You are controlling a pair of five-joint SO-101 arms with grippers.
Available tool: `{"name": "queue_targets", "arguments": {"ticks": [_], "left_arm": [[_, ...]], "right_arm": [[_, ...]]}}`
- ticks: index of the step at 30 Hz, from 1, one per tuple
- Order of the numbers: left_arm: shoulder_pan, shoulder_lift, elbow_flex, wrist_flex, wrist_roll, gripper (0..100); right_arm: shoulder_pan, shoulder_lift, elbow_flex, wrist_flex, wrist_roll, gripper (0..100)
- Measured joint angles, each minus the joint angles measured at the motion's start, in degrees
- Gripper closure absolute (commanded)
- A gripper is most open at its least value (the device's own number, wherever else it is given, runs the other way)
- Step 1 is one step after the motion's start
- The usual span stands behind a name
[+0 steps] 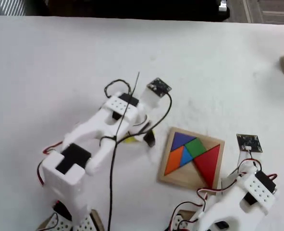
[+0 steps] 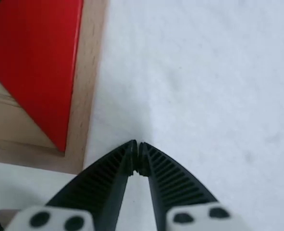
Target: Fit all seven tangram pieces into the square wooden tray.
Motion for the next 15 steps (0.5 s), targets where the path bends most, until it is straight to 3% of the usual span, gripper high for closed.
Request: {"name": "queue_targets", "arguments": {"ticks": [15], "left_arm": [[0.00,0.00,0.00,-0.53,0.26,66]], "right_arm": [[0.00,0.00,0.00,0.00,0.00,98.1]]}}
